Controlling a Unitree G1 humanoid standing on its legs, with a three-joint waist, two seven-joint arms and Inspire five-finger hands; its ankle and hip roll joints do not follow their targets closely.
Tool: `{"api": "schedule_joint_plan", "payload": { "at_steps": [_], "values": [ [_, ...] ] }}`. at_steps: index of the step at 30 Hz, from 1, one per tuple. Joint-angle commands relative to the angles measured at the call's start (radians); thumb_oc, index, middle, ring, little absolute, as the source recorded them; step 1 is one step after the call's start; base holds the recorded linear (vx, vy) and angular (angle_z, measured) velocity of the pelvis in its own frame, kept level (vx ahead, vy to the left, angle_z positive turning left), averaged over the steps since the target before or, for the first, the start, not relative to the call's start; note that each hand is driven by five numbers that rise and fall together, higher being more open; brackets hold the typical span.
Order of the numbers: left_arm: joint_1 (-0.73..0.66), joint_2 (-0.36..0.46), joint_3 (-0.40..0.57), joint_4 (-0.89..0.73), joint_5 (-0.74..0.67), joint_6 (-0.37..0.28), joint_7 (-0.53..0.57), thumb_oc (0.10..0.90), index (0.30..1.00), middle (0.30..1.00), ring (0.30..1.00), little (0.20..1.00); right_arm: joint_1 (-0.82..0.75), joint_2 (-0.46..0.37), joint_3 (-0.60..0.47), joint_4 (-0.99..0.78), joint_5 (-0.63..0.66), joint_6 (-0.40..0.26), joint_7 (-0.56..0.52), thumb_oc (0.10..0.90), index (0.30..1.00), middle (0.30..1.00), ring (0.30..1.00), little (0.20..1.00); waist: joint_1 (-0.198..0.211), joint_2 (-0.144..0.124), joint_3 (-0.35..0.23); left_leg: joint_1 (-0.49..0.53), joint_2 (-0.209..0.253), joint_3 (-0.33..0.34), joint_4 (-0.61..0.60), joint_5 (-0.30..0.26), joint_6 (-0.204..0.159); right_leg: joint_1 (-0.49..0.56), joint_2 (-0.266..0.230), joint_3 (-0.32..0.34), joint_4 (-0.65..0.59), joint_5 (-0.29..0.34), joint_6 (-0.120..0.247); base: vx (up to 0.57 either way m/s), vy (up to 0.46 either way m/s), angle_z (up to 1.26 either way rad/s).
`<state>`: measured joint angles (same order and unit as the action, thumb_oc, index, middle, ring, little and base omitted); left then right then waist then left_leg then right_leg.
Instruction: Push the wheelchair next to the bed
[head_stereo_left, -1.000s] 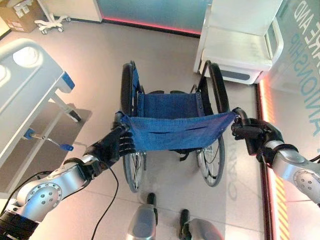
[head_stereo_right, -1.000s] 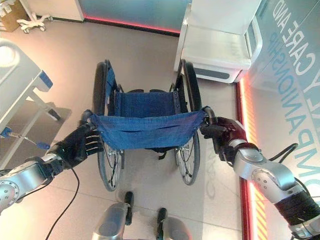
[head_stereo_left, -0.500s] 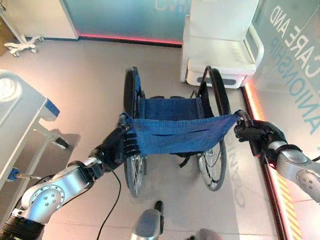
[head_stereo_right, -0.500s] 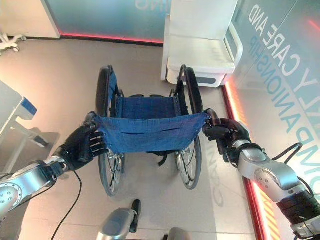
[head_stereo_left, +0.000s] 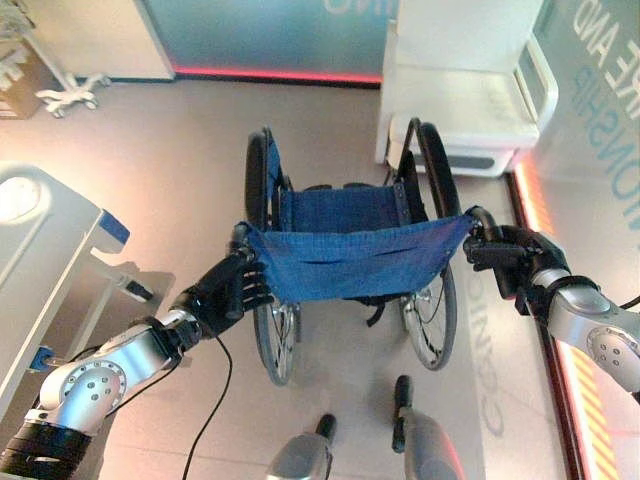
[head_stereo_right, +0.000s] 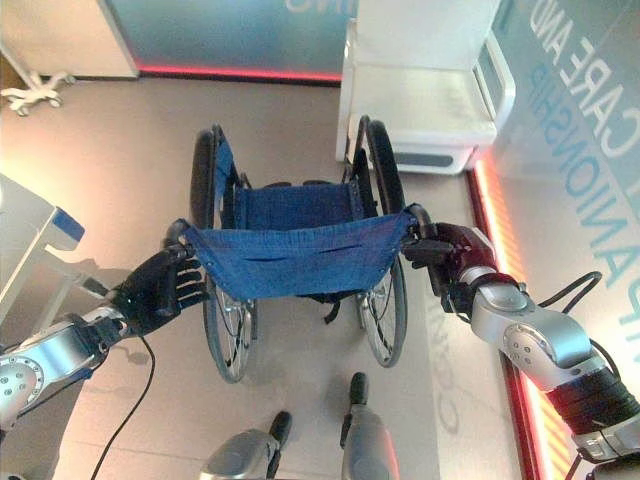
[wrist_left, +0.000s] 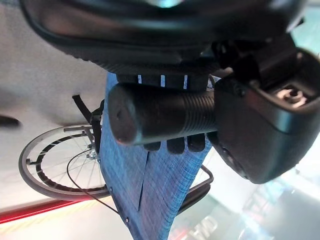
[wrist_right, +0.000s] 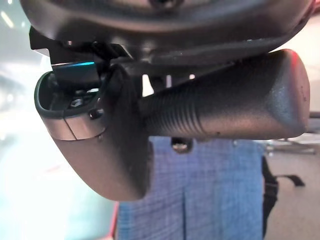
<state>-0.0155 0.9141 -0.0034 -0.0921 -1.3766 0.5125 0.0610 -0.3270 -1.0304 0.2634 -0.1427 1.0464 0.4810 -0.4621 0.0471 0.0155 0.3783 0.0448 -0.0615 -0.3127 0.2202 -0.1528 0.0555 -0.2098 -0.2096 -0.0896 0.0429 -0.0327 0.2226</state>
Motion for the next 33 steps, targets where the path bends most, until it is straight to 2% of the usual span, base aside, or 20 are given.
{"api": "schedule_joint_plan", "payload": {
  "at_steps": [1, 3, 6, 8, 10, 11, 13, 14, 15, 17, 19, 20, 23, 24, 26, 27, 28, 30, 32, 33],
  "values": [
    [0.020, 0.060, 0.119, -0.111, 0.022, -0.110, -0.039, 0.400, 0.300, 0.300, 0.300, 0.300, -0.143, -0.004, 0.048, -0.075, -0.095, -0.118, 0.221, 0.400, 0.300, 0.300, 0.300, 0.300, 0.043, -0.058, -0.087, 0.050, -0.067, 0.211, 0.145, -0.131, 0.012, -0.007, -0.004, -0.005, -0.037, 0.241, -0.028, 0.42, -0.251, 0.51],
    [0.053, 0.033, 0.121, -0.136, 0.036, -0.100, -0.053, 0.400, 0.300, 0.300, 0.300, 0.300, -0.176, -0.008, 0.069, -0.054, -0.082, -0.112, 0.217, 0.400, 0.300, 0.300, 0.300, 0.300, 0.053, -0.066, -0.114, 0.062, -0.058, 0.188, 0.200, -0.110, -0.002, 0.000, 0.019, -0.005, 0.024, 0.226, -0.033, 0.51, -0.254, 0.70],
    [0.095, 0.018, 0.146, -0.190, 0.029, -0.082, -0.063, 0.400, 0.300, 0.300, 0.300, 0.300, -0.192, -0.032, 0.067, -0.042, -0.049, -0.074, 0.215, 0.400, 0.300, 0.300, 0.300, 0.300, 0.045, -0.053, -0.162, 0.127, 0.004, 0.158, 0.255, 0.075, -0.061, 0.009, 0.082, -0.038, 0.104, 0.177, -0.070, 0.43, -0.192, 0.89],
    [0.107, 0.003, 0.161, -0.232, 0.029, -0.078, -0.049, 0.400, 0.300, 0.300, 0.300, 0.300, -0.201, -0.042, 0.069, -0.026, -0.056, -0.062, 0.232, 0.400, 0.300, 0.300, 0.300, 0.300, 0.044, -0.062, -0.178, 0.074, 0.019, 0.188, 0.438, 0.250, -0.109, 0.071, 0.113, -0.059, 0.090, 0.135, -0.127, 0.38, -0.233, 0.95],
    [0.108, 0.001, 0.172, -0.247, 0.030, -0.080, -0.041, 0.400, 0.300, 0.300, 0.300, 0.300, -0.209, -0.049, 0.070, -0.018, -0.063, -0.059, 0.249, 0.400, 0.300, 0.300, 0.300, 0.300, 0.052, -0.076, -0.174, -0.012, 0.005, 0.208, 0.600, 0.295, -0.121, 0.116, 0.123, -0.067, 0.083, 0.108, -0.155, 0.32, -0.254, 0.49],
    [0.105, -0.002, 0.187, -0.253, 0.034, -0.071, -0.036, 0.400, 0.300, 0.300, 0.300, 0.300, -0.220, -0.057, 0.073, -0.012, -0.057, -0.056, 0.254, 0.400, 0.300, 0.300, 0.300, 0.300, 0.073, -0.092, -0.151, -0.162, -0.040, 0.243, 0.792, 0.292, -0.121, 0.169, 0.130, -0.075, 0.085, 0.078, -0.178, 0.32, -0.264, 0.05],
    [0.098, -0.005, 0.202, -0.253, 0.043, -0.061, -0.024, 0.400, 0.300, 0.300, 0.300, 0.300, -0.228, -0.055, 0.074, -0.015, -0.054, -0.054, 0.251, 0.400, 0.300, 0.300, 0.300, 0.300, 0.096, -0.094, -0.124, -0.273, -0.052, 0.265, 0.822, 0.258, -0.103, 0.218, 0.151, -0.084, 0.091, 0.056, -0.193, 0.39, -0.249, 0.00],
    [0.105, 0.006, 0.221, -0.254, 0.041, -0.067, -0.005, 0.400, 0.300, 0.300, 0.300, 0.300, -0.231, -0.054, 0.076, -0.038, -0.057, -0.054, 0.249, 0.400, 0.300, 0.300, 0.300, 0.300, 0.117, -0.091, -0.103, -0.321, -0.063, 0.291, 0.727, 0.221, -0.085, 0.254, 0.170, -0.080, 0.091, 0.043, -0.189, 0.37, -0.164, 0.15],
    [0.107, 0.010, 0.227, -0.251, 0.040, -0.068, -0.005, 0.400, 0.300, 0.300, 0.300, 0.300, -0.234, -0.053, 0.078, -0.040, -0.056, -0.054, 0.248, 0.400, 0.300, 0.300, 0.300, 0.300, 0.123, -0.089, -0.097, -0.317, -0.056, 0.302, 0.697, 0.217, -0.082, 0.264, 0.176, -0.079, 0.093, 0.037, -0.189, 0.39, -0.125, 0.23],
    [0.112, 0.031, 0.247, -0.221, 0.036, -0.076, -0.005, 0.400, 0.300, 0.300, 0.300, 0.300, -0.267, -0.043, 0.098, -0.042, -0.048, -0.050, 0.239, 0.400, 0.300, 0.300, 0.300, 0.300, 0.138, -0.080, -0.090, -0.314, -0.016, 0.345, 0.485, 0.239, -0.080, 0.295, 0.202, -0.084, 0.094, 0.014, -0.189, 0.38, -0.051, -0.06],
    [0.095, 0.031, 0.229, -0.168, 0.062, -0.088, -0.024, 0.400, 0.300, 0.300, 0.300, 0.300, -0.324, 0.009, 0.149, 0.010, -0.050, -0.054, 0.226, 0.400, 0.300, 0.300, 0.300, 0.300, 0.170, -0.036, -0.099, -0.326, 0.050, 0.372, 0.101, 0.364, -0.118, 0.366, 0.270, -0.096, 0.085, -0.039, -0.204, 0.67, 0.054, -0.23],
    [0.091, 0.026, 0.219, -0.162, 0.073, -0.092, -0.027, 0.400, 0.300, 0.300, 0.300, 0.300, -0.327, 0.021, 0.157, 0.022, -0.059, -0.059, 0.227, 0.400, 0.300, 0.300, 0.300, 0.300, 0.177, -0.031, -0.101, -0.327, 0.055, 0.382, 0.026, 0.390, -0.126, 0.390, 0.278, -0.095, 0.080, -0.051, -0.204, 0.57, 0.084, -0.01],
    [0.070, -0.001, 0.183, -0.161, 0.134, -0.111, -0.014, 0.400, 0.300, 0.300, 0.300, 0.300, -0.304, 0.067, 0.164, 0.039, -0.098, -0.077, 0.226, 0.400, 0.300, 0.300, 0.300, 0.300, 0.203, -0.020, -0.102, -0.341, 0.071, 0.399, -0.156, 0.439, -0.145, 0.478, 0.297, -0.082, 0.076, -0.116, -0.207, 0.52, 0.080, -0.14],
    [0.067, -0.002, 0.181, -0.161, 0.138, -0.114, -0.012, 0.400, 0.300, 0.300, 0.300, 0.300, -0.301, 0.070, 0.164, 0.039, -0.101, -0.079, 0.226, 0.400, 0.300, 0.300, 0.300, 0.300, 0.205, -0.020, -0.102, -0.340, 0.070, 0.399, -0.161, 0.439, -0.145, 0.482, 0.296, -0.082, 0.079, -0.122, -0.207, 0.60, 0.113, -0.22],
    [0.034, 0.004, 0.189, -0.139, 0.131, -0.118, 0.010, 0.400, 0.300, 0.300, 0.300, 0.300, -0.275, 0.122, 0.170, 0.045, -0.146, -0.100, 0.236, 0.400, 0.300, 0.300, 0.300, 0.300, 0.209, -0.030, -0.121, -0.311, 0.057, 0.400, -0.133, 0.335, -0.105, 0.489, 0.268, -0.077, 0.154, -0.169, -0.176, 0.49, 0.118, -0.25],
    [0.029, 0.005, 0.190, -0.135, 0.125, -0.121, 0.015, 0.400, 0.300, 0.300, 0.300, 0.300, -0.269, 0.129, 0.168, 0.045, -0.151, -0.101, 0.241, 0.400, 0.300, 0.300, 0.300, 0.300, 0.211, -0.032, -0.124, -0.308, 0.053, 0.400, -0.123, 0.326, -0.100, 0.492, 0.263, -0.076, 0.168, -0.174, -0.171, 0.53, 0.128, -0.44],
    [0.012, 0.009, 0.190, -0.118, 0.108, -0.115, 0.025, 0.400, 0.300, 0.300, 0.300, 0.300, -0.237, 0.150, 0.155, 0.045, -0.169, -0.107, 0.251, 0.400, 0.300, 0.300, 0.300, 0.300, 0.216, -0.041, -0.136, -0.306, 0.037, 0.407, -0.081, 0.288, -0.075, 0.507, 0.247, -0.078, 0.223, -0.163, -0.151, 0.61, 0.144, -0.31],
    [-0.024, 0.009, 0.182, -0.086, 0.119, -0.078, 0.009, 0.400, 0.300, 0.300, 0.300, 0.300, -0.195, 0.189, 0.142, 0.046, -0.202, -0.109, 0.244, 0.400, 0.300, 0.300, 0.300, 0.300, 0.226, -0.072, -0.160, -0.271, -0.019, 0.401, -0.068, 0.241, -0.012, 0.489, 0.217, -0.078, 0.442, -0.013, -0.069, 0.58, 0.162, -0.15],
    [-0.051, 0.025, 0.167, -0.078, 0.116, -0.069, -0.004, 0.400, 0.300, 0.300, 0.300, 0.300, -0.179, 0.188, 0.128, 0.034, -0.210, -0.116, 0.243, 0.400, 0.300, 0.300, 0.300, 0.300, 0.225, -0.067, -0.176, -0.240, -0.031, 0.369, -0.072, 0.218, 0.012, 0.415, 0.230, -0.057, 0.657, 0.125, -0.015, 0.39, 0.129, 0.25],
    [-0.060, 0.031, 0.162, -0.076, 0.110, -0.066, -0.005, 0.400, 0.300, 0.300, 0.300, 0.300, -0.184, 0.184, 0.131, 0.031, -0.203, -0.119, 0.238, 0.400, 0.300, 0.300, 0.300, 0.300, 0.221, -0.061, -0.178, -0.226, -0.031, 0.359, -0.070, 0.209, 0.016, 0.382, 0.232, -0.055, 0.715, 0.155, -0.012, 0.39, 0.117, 0.49]
  ]
}}
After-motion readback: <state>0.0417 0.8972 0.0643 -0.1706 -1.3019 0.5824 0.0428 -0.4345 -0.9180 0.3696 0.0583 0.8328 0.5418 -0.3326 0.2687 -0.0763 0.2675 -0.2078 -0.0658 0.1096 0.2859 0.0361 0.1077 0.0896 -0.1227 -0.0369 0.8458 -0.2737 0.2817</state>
